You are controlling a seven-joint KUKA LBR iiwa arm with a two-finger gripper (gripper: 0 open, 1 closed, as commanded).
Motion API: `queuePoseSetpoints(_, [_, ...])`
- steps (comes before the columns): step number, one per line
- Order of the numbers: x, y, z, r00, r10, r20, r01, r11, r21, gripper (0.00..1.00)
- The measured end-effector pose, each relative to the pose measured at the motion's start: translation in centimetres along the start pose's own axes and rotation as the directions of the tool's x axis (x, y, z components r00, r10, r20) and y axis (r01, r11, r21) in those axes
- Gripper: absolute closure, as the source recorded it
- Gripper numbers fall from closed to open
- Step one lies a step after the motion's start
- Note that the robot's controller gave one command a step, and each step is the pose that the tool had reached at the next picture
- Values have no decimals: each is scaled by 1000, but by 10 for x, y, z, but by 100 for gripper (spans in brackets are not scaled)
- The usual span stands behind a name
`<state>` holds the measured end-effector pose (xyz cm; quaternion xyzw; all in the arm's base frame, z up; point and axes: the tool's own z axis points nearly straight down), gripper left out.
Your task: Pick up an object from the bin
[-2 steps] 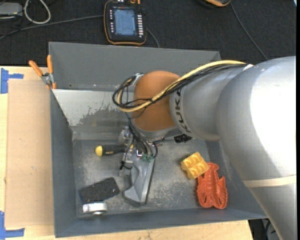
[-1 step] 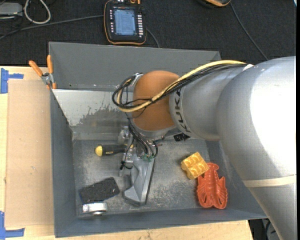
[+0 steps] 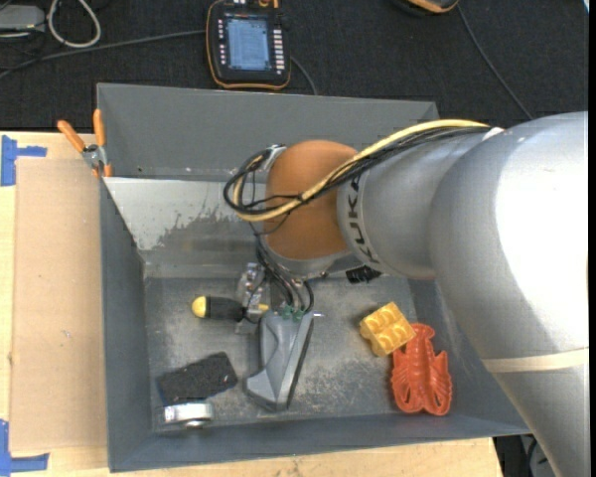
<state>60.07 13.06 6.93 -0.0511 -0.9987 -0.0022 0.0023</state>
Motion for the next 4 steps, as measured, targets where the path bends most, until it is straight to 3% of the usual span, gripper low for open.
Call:
queuePoseSetpoints(1, [0,0,0,1000,1,0,-1,1000,0,100])
queuePoseSetpoints(2, [3,-1,-34,1000,2,-10,-2,1000,2,100])
queuePoseSetpoints(3, [1,0,-65,1000,2,-2,-2,1000,0,100])
queuePoseSetpoints(4, [2,-1,-72,1000,3,-6,-3,1000,0,100])
